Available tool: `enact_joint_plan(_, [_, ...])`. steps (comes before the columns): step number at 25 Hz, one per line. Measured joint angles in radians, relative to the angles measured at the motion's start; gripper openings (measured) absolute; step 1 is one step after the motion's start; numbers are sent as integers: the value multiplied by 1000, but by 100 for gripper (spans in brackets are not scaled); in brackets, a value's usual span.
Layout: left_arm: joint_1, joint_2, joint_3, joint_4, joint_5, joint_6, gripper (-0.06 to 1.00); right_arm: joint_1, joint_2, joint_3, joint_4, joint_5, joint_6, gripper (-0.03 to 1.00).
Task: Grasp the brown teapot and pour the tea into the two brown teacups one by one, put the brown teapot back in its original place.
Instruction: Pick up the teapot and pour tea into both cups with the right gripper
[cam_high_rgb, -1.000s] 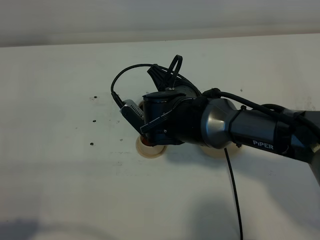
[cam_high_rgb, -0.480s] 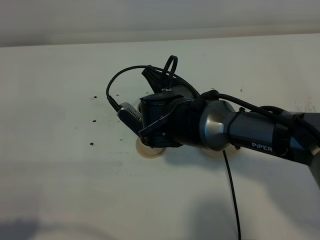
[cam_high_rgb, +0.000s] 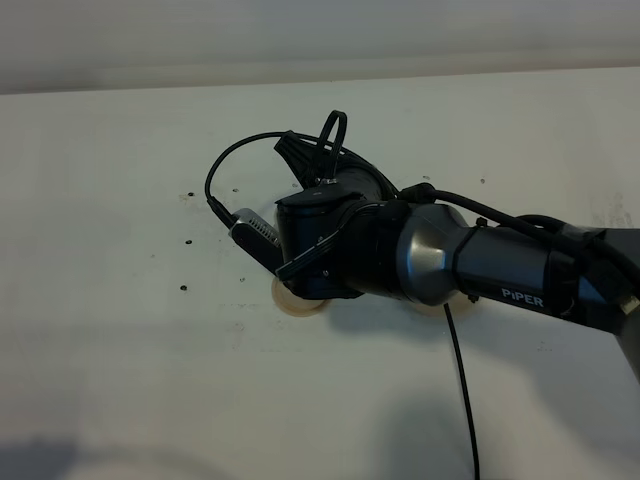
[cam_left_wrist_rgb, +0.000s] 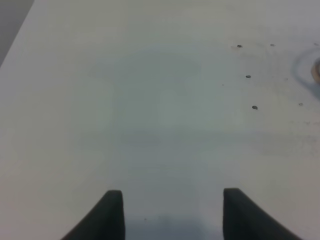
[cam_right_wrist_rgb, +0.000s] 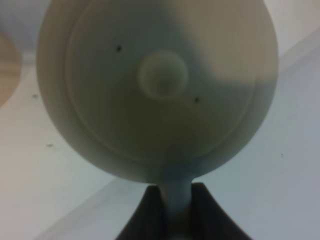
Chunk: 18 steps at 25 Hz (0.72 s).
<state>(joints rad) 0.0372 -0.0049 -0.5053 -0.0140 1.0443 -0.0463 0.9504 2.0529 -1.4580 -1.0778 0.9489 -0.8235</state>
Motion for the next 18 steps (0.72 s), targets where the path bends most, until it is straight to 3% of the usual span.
enact_joint_plan(18, [0,0,0,0,0,0,45,1,0,0,-13,-14,-31,12])
